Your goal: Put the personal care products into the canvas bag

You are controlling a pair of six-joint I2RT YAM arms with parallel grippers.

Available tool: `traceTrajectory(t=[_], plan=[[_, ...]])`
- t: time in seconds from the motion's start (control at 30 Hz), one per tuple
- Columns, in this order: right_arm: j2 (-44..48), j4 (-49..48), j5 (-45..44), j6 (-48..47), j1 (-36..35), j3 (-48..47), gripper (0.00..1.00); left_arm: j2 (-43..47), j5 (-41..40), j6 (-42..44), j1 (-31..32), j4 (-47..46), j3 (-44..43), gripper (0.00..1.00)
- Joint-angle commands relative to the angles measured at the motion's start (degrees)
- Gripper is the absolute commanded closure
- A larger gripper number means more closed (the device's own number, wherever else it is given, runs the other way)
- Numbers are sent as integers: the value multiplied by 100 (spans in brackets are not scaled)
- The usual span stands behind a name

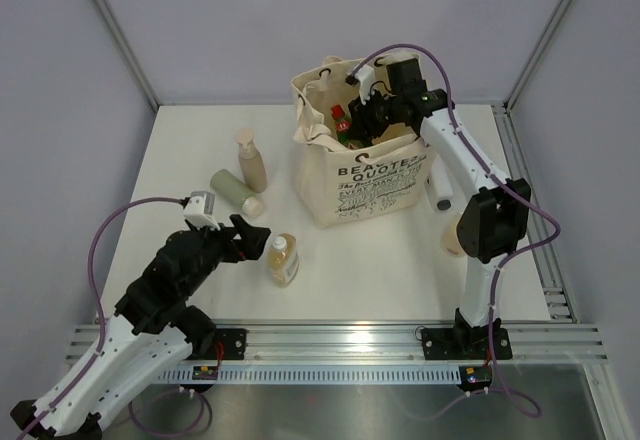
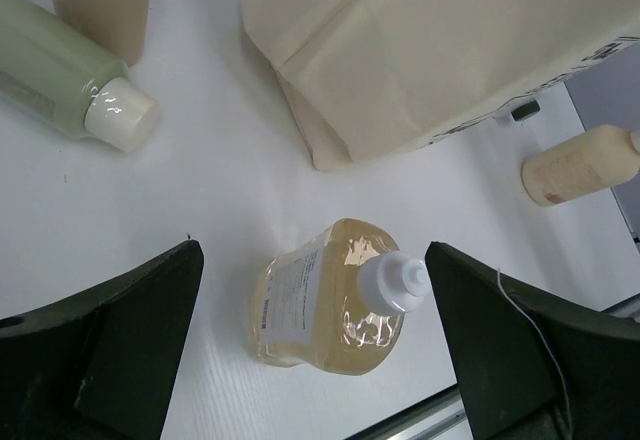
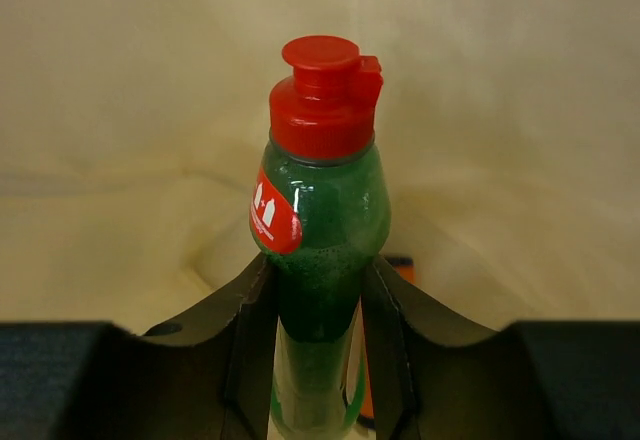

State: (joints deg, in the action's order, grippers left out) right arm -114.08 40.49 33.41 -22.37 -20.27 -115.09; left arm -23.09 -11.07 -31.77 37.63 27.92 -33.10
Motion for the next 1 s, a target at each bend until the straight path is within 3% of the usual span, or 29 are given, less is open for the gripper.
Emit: traceTrajectory(t=[0.0,0.1,0.13,0.23,0.27,0.37,0.43,0.53,0.67,0.73,0.97], plan=[[659,-823,-809,-935,-64,555,100,42,-282,-487,-1,151,-21,1],[572,-868,-906,-980,-100,646,81,-90,-63,-558,-1,204,-100,1],[528,-728,-898,-980,-100,576,67,-238,130,-498,-1,222,-126,1],[299,-368,-775,-848,-100,155,39,-572,420,-348,-1,363,-258,1],[194,-253,-722,-743,-100,-134,36,-661,421,-356,-1,450,-363,1],[298,73,-643,-602,-91,-444,10,-1021,246,-567,-1,1047,-670,1],[430,222,-564,-576,-74,-654,1,-1118,333,-637,-1,1215,-803,1],[510,784,-257,-470,-47,-1234,1,-1031,500,-638,8,1172,-786,1],[649,1496,830,-233,146,-1824,1,-654,869,-392,8,944,-724,1],[973,1515,1350,-145,260,-1702,1,-372,1036,-260,8,847,-759,1],[2056,1180,1616,206,620,-587,1,-2,1220,-137,8,337,-847,1]])
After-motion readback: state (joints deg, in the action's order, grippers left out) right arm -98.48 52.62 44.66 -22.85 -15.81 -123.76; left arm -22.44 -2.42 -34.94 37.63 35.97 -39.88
